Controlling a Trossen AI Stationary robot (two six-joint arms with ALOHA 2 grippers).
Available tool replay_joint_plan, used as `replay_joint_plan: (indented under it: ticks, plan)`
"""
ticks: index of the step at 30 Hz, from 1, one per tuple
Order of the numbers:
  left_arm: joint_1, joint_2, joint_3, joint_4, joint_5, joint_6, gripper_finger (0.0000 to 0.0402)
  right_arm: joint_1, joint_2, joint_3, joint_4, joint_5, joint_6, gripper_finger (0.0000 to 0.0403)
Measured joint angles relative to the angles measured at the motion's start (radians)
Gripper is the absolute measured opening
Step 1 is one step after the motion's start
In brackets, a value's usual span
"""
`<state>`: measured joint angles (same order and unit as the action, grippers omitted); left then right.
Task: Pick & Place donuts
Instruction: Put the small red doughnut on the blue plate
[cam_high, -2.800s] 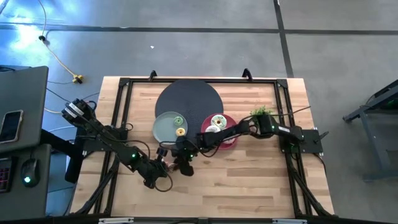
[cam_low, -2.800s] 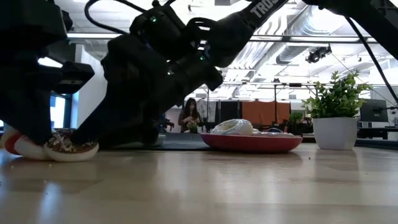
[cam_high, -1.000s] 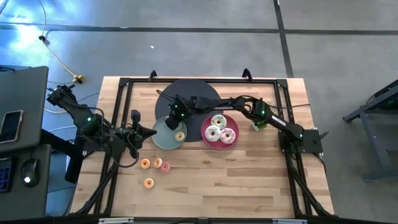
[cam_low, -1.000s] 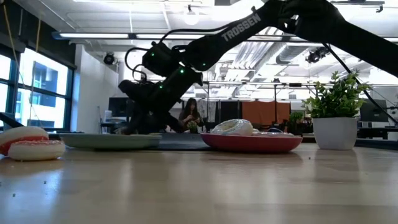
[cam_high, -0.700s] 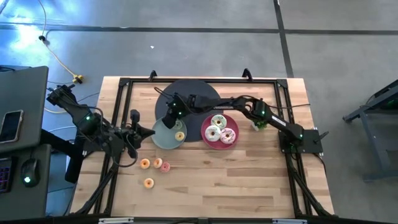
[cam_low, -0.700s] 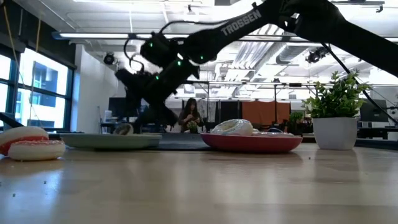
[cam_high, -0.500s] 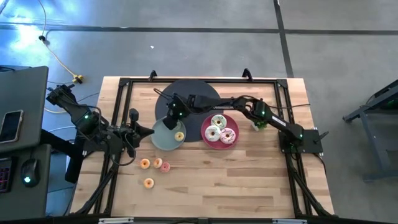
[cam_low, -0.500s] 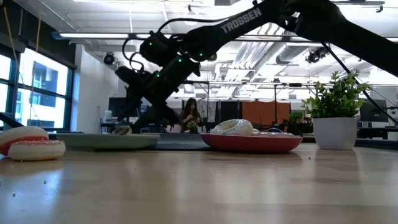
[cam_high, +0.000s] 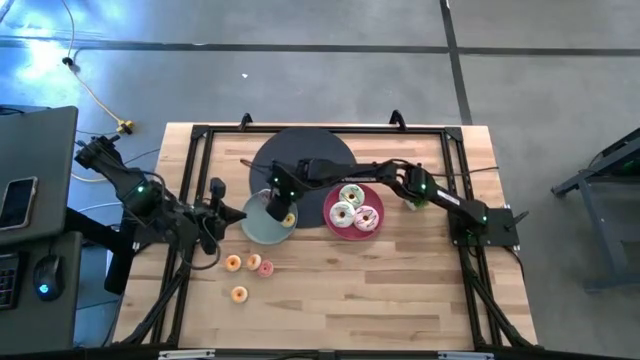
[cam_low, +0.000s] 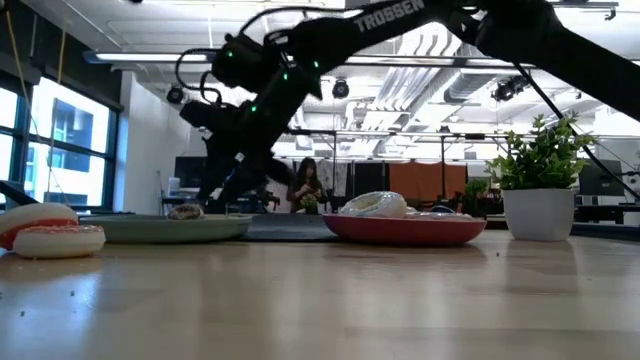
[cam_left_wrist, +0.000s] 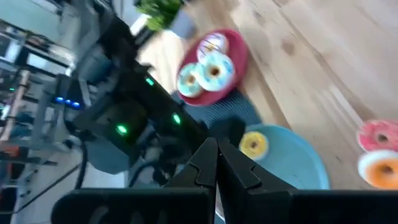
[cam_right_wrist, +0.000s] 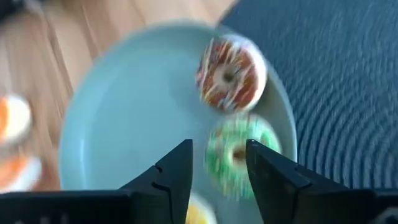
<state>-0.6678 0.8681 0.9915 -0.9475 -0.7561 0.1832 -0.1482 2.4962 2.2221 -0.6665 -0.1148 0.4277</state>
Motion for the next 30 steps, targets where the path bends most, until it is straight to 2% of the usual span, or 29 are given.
replay_joint_plan:
  ticks: [5, 10, 12, 15, 17, 20, 23, 27, 30]
  plan:
    - [0.0, 0.003, -0.079, 0.026, 0.088, -0.045, 0.0, 0.08, -0.006, 0.137, -0.226, 0.059, -0.196, 0.0155]
    - [0.0, 0.002, -0.17, 0.109, 0.219, -0.049, 0.0, 0.19, -0.098, -0.008, -0.246, -0.006, -0.165, 0.0174]
    - [0.0, 0.002, -0.23, 0.188, 0.253, -0.029, 0.0, 0.24, -0.134, -0.087, -0.178, 0.025, -0.189, 0.0178]
    - [0.0, 0.002, -0.34, 0.352, 0.319, 0.032, 0.0, 0.317, -0.177, -0.194, 0.037, 0.122, -0.311, 0.0178]
    - [0.0, 0.002, -0.418, 0.484, 0.345, 0.015, 0.0, 0.352, -0.185, -0.246, 0.156, 0.17, -0.39, 0.0176]
    - [0.0, 0.002, -0.536, 0.703, 0.347, -0.083, 0.0, 0.371, -0.183, -0.312, 0.254, 0.11, -0.331, 0.0174]
    - [0.0, 0.002, -0.62, 0.87, 0.347, -0.131, 0.0, 0.373, -0.181, -0.368, 0.325, 0.165, -0.241, 0.0174]
    - [0.0, 0.015, -0.645, 0.872, 0.404, -0.151, 0.0, 0.394, -0.177, -0.417, 0.495, 0.159, -0.257, 0.0174]
    - [-0.007, 0.024, -0.644, 0.844, 0.545, -0.155, 0.0, 0.412, -0.17, -0.441, 0.554, 0.172, -0.255, 0.0175]
